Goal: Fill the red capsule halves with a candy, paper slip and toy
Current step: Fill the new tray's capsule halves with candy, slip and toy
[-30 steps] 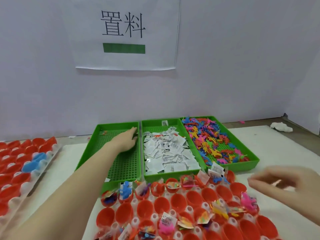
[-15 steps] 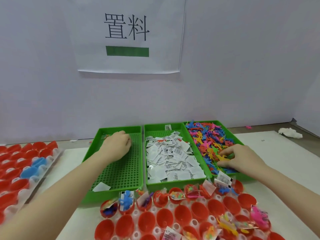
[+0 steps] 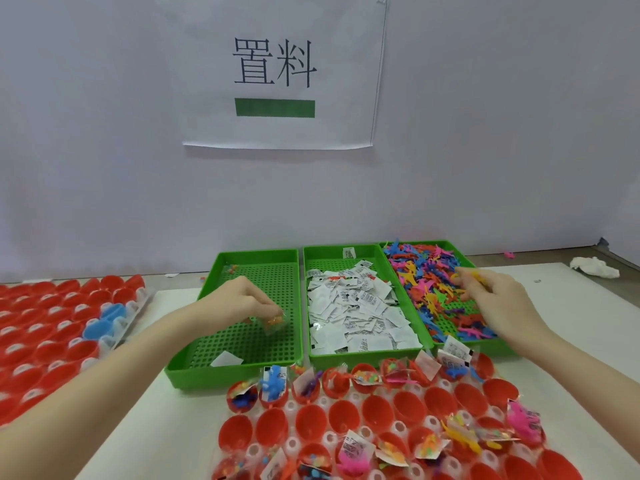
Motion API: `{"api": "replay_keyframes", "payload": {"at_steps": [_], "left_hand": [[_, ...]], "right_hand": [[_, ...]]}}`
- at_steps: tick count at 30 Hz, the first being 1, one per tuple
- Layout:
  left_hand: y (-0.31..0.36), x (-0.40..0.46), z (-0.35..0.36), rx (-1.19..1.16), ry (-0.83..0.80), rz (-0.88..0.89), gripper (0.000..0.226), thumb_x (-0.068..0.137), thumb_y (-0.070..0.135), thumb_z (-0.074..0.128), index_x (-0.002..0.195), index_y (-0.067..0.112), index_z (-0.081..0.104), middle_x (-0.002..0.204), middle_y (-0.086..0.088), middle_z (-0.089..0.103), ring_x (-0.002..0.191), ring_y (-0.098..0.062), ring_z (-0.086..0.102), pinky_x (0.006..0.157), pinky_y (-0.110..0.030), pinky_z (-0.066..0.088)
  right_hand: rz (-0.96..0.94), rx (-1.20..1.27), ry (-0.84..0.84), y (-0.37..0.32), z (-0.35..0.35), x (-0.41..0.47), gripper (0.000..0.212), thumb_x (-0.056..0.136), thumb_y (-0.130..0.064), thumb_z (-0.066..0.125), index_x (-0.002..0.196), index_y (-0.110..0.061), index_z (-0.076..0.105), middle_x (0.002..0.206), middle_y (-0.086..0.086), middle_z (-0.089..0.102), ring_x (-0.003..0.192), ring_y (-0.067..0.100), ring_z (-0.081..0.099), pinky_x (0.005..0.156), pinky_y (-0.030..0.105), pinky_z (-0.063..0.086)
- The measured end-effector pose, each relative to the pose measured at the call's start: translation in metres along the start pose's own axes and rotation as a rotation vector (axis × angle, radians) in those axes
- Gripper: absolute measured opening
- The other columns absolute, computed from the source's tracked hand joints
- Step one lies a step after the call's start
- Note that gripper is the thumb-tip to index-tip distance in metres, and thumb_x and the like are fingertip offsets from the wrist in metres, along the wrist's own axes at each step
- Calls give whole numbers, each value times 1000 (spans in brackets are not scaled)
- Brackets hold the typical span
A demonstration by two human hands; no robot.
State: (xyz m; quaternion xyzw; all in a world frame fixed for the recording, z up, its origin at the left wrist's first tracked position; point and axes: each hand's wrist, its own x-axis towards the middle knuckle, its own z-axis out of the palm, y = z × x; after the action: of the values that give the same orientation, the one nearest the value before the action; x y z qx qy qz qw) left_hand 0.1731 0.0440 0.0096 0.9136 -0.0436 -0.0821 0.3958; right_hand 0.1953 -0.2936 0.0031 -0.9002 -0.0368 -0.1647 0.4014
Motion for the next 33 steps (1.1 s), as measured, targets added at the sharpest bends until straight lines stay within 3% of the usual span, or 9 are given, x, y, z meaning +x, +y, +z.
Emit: {"api": "replay_keyframes", "payload": {"at_steps": [3, 6, 9, 12, 15, 20, 24, 28, 33], "left_hand": [[0, -10, 2, 69, 185, 39, 13, 86, 15, 63, 81, 14, 75, 76, 7, 72, 65, -3, 62, 58, -13, 44], [5, -23, 3, -24, 459, 91, 18, 90, 12, 57, 78, 15, 69, 70, 3, 66, 60, -12, 61, 60, -21, 49], [14, -41, 6, -281, 586, 114, 22, 92, 9, 49, 75, 15, 63, 68, -4, 59, 49, -14, 53, 51, -20, 43], [24, -67, 17, -454, 603, 132, 22, 92, 7, 48, 76, 11, 63, 54, 4, 51, 42, -9, 47, 44, -19, 39], [36, -95, 30, -554, 586, 198, 19, 89, 12, 52, 79, 14, 68, 53, 6, 52, 45, -8, 46, 46, -16, 39], [52, -128, 47, -738, 650, 213, 15, 69, 26, 62, 80, 21, 72, 63, -1, 68, 44, -5, 50, 45, -13, 44], [54, -135, 59, -777, 658, 168, 23, 58, 31, 67, 73, 14, 73, 64, -8, 68, 43, -9, 50, 42, -15, 42], [59, -135, 61, -753, 639, 144, 24, 62, 34, 65, 65, 11, 72, 52, -3, 60, 40, -7, 44, 41, -14, 38], [64, -136, 62, -764, 576, 98, 21, 76, 31, 60, 69, 17, 73, 50, 3, 51, 42, -4, 42, 43, -13, 37]], "right_hand": [[-43, 13, -42, -14, 10, -2, 34, 98, -15, 39, 129, -9, 52, 85, -5, 49, 84, 17, 48, 79, 26, 38], [-46, 103, -133, -34, 24, -3, 33, 95, -4, 36, 115, -14, 60, 70, 5, 55, 58, 15, 45, 52, 16, 39], [-127, -185, -294, -47, 40, -2, 28, 94, -15, 37, 104, -21, 62, 88, 3, 65, 66, 17, 53, 63, 28, 42], [-145, -501, -463, -52, 53, -3, 33, 88, -38, 50, 109, -16, 63, 99, 2, 68, 83, 20, 61, 58, 26, 38], [-155, -680, -469, -53, 62, -5, 54, 75, -53, 62, 111, -13, 63, 87, 2, 68, 79, 19, 63, 53, 25, 35], [-160, -565, -307, -53, 61, -8, 18, 81, -39, 64, 87, -26, 74, 62, -12, 60, 51, 5, 44, 42, 20, 22], [-244, -535, -208, -49, 56, -14, 22, 90, -34, 51, 94, -26, 71, 95, -7, 69, 75, 13, 56, 49, 22, 29], [-287, -479, -89, -53, 45, -16, 26, 95, -30, 42, 95, -19, 66, 82, -4, 66, 70, 15, 53, 51, 25, 29], [-176, -142, -182, -64, 29, -16, 19, 88, -31, 57, 82, -15, 66, 56, -12, 47, 56, 8, 45, 63, 27, 38]]}}
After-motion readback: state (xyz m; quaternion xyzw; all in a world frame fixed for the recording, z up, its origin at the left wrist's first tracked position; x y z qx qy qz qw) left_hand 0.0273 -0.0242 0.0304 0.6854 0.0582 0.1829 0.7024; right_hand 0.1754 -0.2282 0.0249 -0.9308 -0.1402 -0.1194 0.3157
